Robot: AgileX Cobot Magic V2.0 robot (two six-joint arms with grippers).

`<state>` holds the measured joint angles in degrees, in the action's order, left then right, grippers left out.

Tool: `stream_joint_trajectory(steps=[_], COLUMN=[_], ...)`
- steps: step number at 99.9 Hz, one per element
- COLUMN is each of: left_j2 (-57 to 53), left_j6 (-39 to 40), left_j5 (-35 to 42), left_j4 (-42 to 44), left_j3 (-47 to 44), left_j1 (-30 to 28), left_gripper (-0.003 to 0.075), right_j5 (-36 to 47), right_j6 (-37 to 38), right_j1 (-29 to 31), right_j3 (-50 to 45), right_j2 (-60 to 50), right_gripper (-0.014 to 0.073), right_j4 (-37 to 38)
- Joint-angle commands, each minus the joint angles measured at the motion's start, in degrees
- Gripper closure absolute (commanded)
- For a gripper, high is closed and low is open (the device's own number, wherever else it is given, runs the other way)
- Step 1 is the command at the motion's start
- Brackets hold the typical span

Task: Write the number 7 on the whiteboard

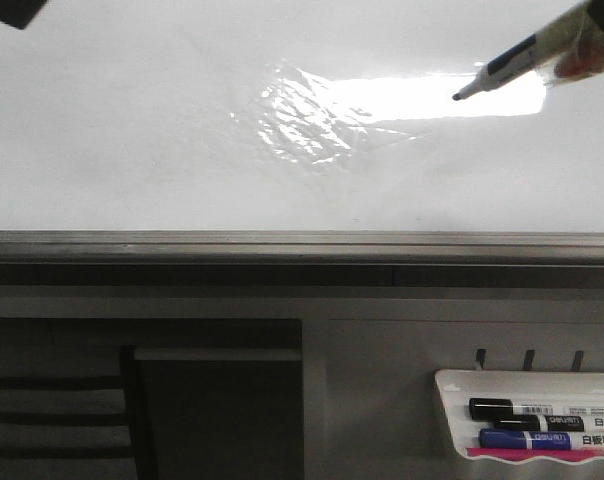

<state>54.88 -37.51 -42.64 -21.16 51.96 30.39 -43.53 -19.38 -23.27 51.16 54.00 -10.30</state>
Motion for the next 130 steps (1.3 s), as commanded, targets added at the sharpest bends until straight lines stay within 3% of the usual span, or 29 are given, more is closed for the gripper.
stream_joint_trajectory(steps=[1,20,39,52,70,111,130], left_j2=[-4.97,-8.12,-7.14,-6.09,-5.56,-5.56,-5.56], left_j6=[0.81,0.81,0.81,0.81,0.81,0.81,0.81], left_j5=[7.89,14.22,14.09,14.09,14.00,14.20,14.20], left_j4=[-4.05,-5.39,-6.05,-6.05,-6.60,-6.60,-6.26], left_j3=[-3.51,-8.87,-8.87,-8.87,-8.87,-8.87,-8.87], left_j1=[-1.93,-3.36,-3.36,-3.36,-3.36,-3.36,-3.36], left_gripper=[0.0346,0.0386,0.0433,0.0470,0.0524,0.0608,0.0607], right_j5=[10.26,12.12,1.82,10.34,15.74,17.95,13.23], right_j6=[1.15,1.15,1.39,1.39,1.39,1.39,1.39], right_j1=[0.75,0.63,1.60,-0.14,-0.25,-0.11,5.75], right_j3=[-1.52,-1.65,8.05,4.77,4.65,7.37,7.14], right_j2=[-1.63,0.19,7.22,8.63,11.16,18.26,16.85], right_gripper=[0.0650,0.0650,0.0650,0.0650,0.0650,0.0650,0.0650], right_j4=[-3.64,-7.80,-8.36,-11.40,-11.57,-10.43,-9.25])
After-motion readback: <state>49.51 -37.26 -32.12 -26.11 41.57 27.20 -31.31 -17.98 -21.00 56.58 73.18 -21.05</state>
